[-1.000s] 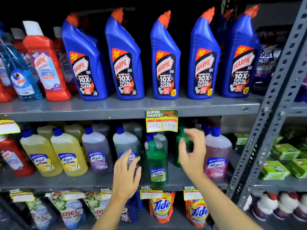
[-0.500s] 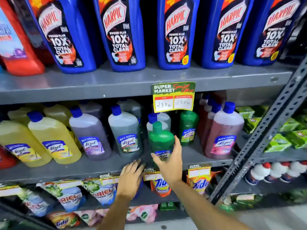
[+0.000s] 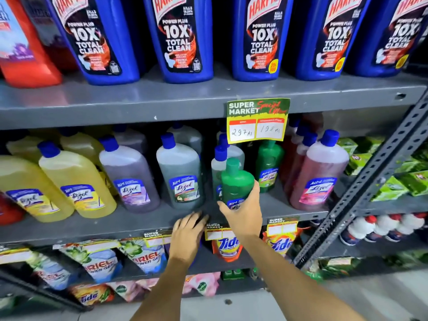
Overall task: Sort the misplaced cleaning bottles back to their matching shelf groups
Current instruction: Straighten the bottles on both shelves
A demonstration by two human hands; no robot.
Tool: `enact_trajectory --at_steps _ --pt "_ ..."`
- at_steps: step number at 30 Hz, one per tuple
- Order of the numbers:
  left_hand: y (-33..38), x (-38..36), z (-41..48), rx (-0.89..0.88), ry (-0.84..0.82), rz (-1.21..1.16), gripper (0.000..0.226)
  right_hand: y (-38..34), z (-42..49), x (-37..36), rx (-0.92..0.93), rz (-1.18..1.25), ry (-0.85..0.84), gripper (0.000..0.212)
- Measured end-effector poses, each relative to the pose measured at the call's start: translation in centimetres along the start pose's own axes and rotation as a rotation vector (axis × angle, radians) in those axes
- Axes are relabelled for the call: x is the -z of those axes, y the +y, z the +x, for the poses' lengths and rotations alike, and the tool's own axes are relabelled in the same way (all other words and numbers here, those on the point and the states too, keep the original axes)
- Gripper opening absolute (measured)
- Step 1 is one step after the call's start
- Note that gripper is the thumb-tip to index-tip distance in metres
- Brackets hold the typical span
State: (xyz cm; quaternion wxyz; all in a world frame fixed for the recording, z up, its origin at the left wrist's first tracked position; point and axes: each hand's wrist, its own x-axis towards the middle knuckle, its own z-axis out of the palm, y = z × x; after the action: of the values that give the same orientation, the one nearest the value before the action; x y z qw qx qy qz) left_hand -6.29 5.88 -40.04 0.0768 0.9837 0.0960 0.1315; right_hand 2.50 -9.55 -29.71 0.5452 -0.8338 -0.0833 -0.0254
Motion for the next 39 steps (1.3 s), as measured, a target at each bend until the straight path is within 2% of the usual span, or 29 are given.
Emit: enact_trajectory --at_steps 8,11,13,18,27,39 --pt "0.8 -0.2 -0.1 0.056 0.047 -0.055 0.041 2.0 3.0 4.7 -0.051 -0.023 0.081 0.093" --pt "1.2 -0.2 -0.2 0.118 0.021 -0.064 0.061 2.3 3.8 5.8 -0.061 -0.032 0.079 0.095" --pt "1.3 -0.2 -0.1 0.142 0.018 -0.071 0.066 2.5 4.1 6.0 -0.063 -0.034 0.064 0.097" --pt "1.4 0.0 -0.2 0.162 0.017 -0.077 0.065 3.0 4.4 5.8 -0.062 -0.032 0.051 0.102" --pt "1.4 -0.1 -0.2 0.164 0.026 -0.05 0.065 3.3 5.7 5.9 -0.001 0.038 0.031 0.093" --pt "1.5 0.0 -0.4 0.154 0.008 -0.03 0.062 3.7 6.3 6.1 0.009 0.029 0.032 0.102"
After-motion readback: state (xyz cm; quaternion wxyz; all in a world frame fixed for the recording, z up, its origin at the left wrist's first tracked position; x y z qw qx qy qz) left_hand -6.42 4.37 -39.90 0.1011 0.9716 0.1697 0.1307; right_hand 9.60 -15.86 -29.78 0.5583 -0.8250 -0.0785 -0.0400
